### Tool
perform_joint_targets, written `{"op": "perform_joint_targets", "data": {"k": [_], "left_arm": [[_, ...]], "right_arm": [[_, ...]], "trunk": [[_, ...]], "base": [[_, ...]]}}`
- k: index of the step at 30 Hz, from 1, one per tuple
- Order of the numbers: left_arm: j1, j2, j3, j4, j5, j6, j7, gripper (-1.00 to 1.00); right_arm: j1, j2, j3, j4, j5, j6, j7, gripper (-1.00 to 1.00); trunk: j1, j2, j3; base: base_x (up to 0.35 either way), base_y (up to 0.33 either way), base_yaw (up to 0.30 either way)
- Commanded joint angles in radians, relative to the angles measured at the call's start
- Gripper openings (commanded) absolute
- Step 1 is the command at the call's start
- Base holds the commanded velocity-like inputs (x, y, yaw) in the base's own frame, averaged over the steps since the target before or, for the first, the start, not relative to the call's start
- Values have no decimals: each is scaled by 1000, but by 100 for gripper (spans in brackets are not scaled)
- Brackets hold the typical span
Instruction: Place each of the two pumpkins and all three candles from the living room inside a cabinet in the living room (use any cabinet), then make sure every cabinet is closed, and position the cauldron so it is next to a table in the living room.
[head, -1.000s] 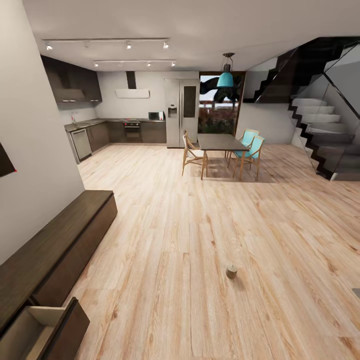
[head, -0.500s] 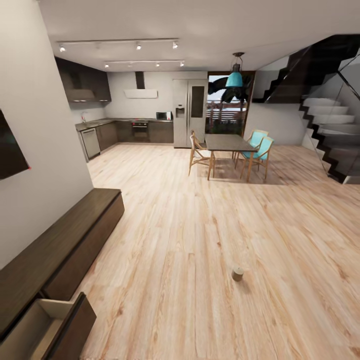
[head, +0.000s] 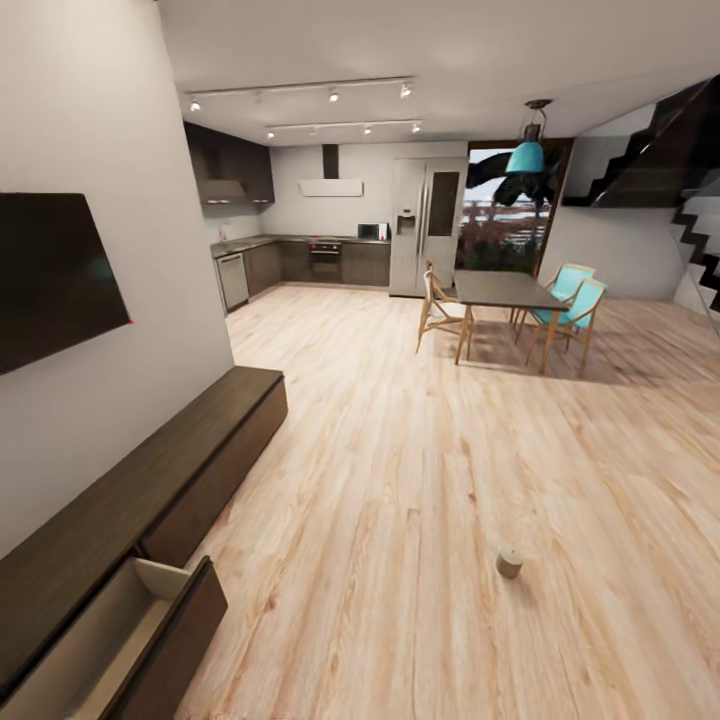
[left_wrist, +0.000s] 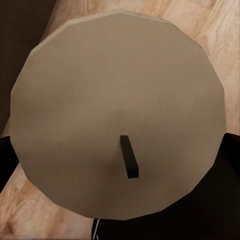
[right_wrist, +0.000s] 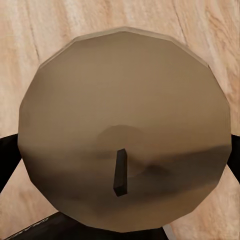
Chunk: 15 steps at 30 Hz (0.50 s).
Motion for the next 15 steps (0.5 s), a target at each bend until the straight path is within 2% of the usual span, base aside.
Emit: {"op": "perform_joint_targets", "data": {"k": [1, 15], "left_arm": [[0, 0, -8, 0, 2, -1, 8, -100], [3, -16, -8, 2, 4, -1, 8, -100]], "right_arm": [[-1, 0, 8, 2, -2, -3, -3, -100], [-1, 0, 8, 3, -2, -3, -3, -100]], "trunk": [[0, -1, -1], [0, -1, -1]], "base": [[-6, -7, 289], [-1, -1, 289]]}}
